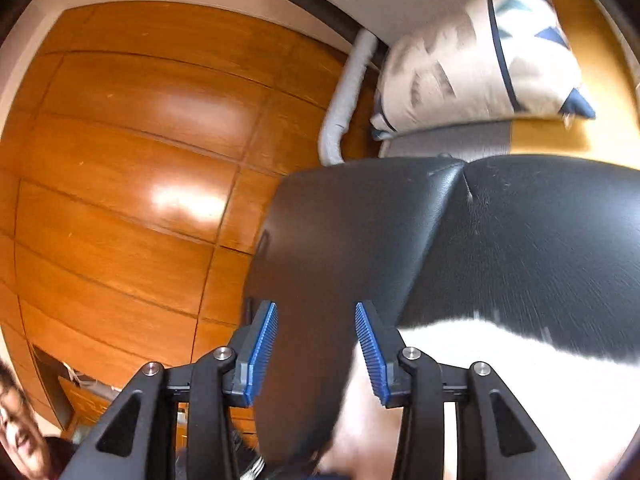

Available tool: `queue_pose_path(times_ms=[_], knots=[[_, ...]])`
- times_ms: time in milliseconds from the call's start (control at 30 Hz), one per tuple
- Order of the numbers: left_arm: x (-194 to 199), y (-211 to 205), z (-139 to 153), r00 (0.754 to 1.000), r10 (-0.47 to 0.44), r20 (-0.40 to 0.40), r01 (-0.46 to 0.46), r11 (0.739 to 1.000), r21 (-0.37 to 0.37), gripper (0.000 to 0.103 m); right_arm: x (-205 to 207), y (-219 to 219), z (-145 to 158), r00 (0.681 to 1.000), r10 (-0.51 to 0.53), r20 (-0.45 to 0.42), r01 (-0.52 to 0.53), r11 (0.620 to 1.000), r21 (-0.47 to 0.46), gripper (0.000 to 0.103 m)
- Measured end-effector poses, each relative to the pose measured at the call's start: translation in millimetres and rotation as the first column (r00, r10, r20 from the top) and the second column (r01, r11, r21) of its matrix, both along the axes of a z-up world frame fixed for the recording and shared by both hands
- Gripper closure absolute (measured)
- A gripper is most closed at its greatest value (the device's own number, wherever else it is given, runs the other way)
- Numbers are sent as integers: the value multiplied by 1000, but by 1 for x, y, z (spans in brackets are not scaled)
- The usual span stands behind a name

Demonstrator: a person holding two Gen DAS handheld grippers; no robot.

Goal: Fold clothes
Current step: 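Open both grippers and smooth the folded sweater flat, then grasp the folded side edge of the sweater with the right gripper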

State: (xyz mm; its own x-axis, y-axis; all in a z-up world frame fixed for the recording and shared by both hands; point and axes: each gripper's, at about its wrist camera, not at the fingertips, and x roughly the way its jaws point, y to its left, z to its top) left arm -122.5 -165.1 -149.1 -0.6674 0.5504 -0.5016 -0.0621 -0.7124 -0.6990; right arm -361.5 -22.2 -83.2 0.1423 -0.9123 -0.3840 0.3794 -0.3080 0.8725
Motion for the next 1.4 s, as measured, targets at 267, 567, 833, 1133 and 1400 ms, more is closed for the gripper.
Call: queue_pose_path(times_ms=[267, 567, 833, 1133, 1400], knots=[[-40, -14, 37, 1000, 28, -4, -28, 1000, -7, 42, 97, 126, 10, 980, -176, -93, 193, 955, 224, 60], [-77, 18, 8, 998, 58, -1, -57, 966, -254, 43, 148, 264, -35, 777, -572, -265, 630, 719, 295, 103], [-45, 18, 36, 994, 101, -47, -110, 952, -285, 38, 185, 271, -2, 725, -600, -339, 683, 690, 240, 76], [-32, 45, 7, 1000, 16, 13, -9, 894, -447, 24, 216, 326, -19, 628, -739, -245, 774, 559, 298, 89], [34, 6, 44, 999, 33, 18, -27, 954, -298, 14, 300, 366, 6, 620, -765, -173, 779, 573, 255, 65]])
